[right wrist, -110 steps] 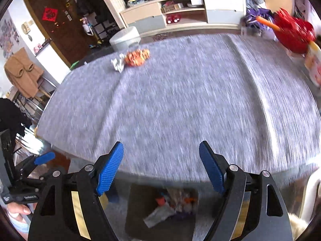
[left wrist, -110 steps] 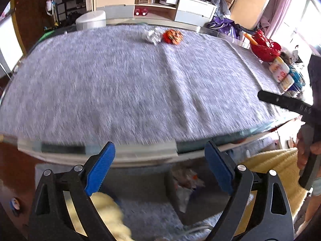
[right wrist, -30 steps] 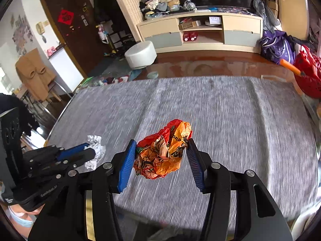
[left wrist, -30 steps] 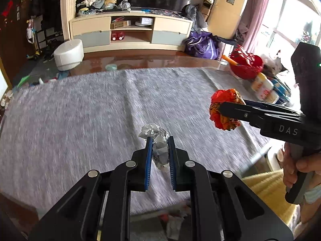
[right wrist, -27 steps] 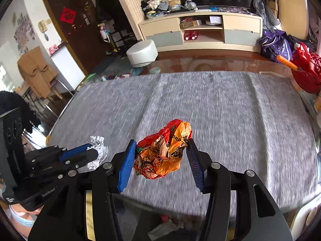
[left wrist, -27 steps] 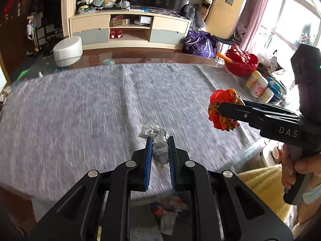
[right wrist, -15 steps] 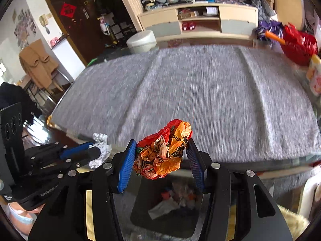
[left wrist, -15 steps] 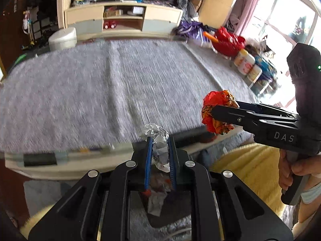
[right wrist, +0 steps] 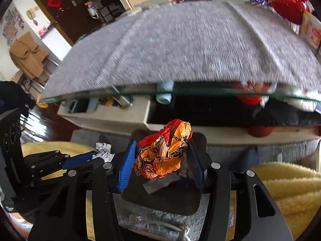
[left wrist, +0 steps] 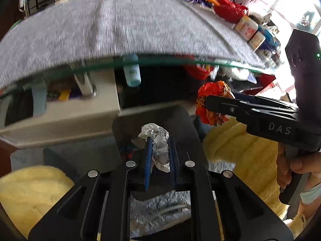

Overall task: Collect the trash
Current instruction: 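Carry both wrappers off the table edge down over the grey bin, then open both tools to drop the wrappers into the grey bin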

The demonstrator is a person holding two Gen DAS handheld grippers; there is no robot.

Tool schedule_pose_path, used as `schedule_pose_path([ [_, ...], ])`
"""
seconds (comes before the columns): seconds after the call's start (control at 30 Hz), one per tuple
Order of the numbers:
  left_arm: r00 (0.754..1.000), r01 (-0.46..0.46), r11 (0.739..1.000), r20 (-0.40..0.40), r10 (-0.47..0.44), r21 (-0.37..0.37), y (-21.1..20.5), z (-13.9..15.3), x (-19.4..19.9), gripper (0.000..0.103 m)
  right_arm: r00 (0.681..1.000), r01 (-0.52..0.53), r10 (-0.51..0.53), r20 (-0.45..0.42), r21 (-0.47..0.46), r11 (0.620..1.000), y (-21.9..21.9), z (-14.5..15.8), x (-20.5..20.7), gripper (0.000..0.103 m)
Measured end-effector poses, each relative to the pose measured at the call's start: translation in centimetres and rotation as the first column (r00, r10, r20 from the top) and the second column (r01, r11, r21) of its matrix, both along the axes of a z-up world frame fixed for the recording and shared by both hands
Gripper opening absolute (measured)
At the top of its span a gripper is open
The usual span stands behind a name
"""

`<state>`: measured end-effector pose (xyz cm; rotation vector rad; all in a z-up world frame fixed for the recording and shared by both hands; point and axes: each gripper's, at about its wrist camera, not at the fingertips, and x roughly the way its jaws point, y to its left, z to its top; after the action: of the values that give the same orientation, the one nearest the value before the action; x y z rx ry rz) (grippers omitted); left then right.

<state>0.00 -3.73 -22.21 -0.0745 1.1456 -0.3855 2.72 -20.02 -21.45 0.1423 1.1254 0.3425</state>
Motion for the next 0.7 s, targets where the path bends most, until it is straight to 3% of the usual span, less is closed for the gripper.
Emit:
schedule_pose_path([
  [0.37,0.99,0.024,0.999,-0.139,-0.02,0.028,-0.9,-5.7,-0.8,0.014,0.996,-0.032,0.026,-0.087,-0.061,0.998,0.6,-4.9,-0.5,0.053],
  [0.6,0.986,0.001,1.0,-0.168,0.001,0.01,-0.5,-6.4,-0.1,0.017,0.995,-0.025,0.019,-0.103,-0.055,0.998,0.7,-5.1,0.4,0.056],
  [0.7,0.986,-0.006,1.0,-0.166,0.008,0.008,-0.4,-6.3,0.2,0.025,0.995,-0.014,0.008,-0.102,-0.059,0.998,0.5,-5.0,0.8,0.059],
])
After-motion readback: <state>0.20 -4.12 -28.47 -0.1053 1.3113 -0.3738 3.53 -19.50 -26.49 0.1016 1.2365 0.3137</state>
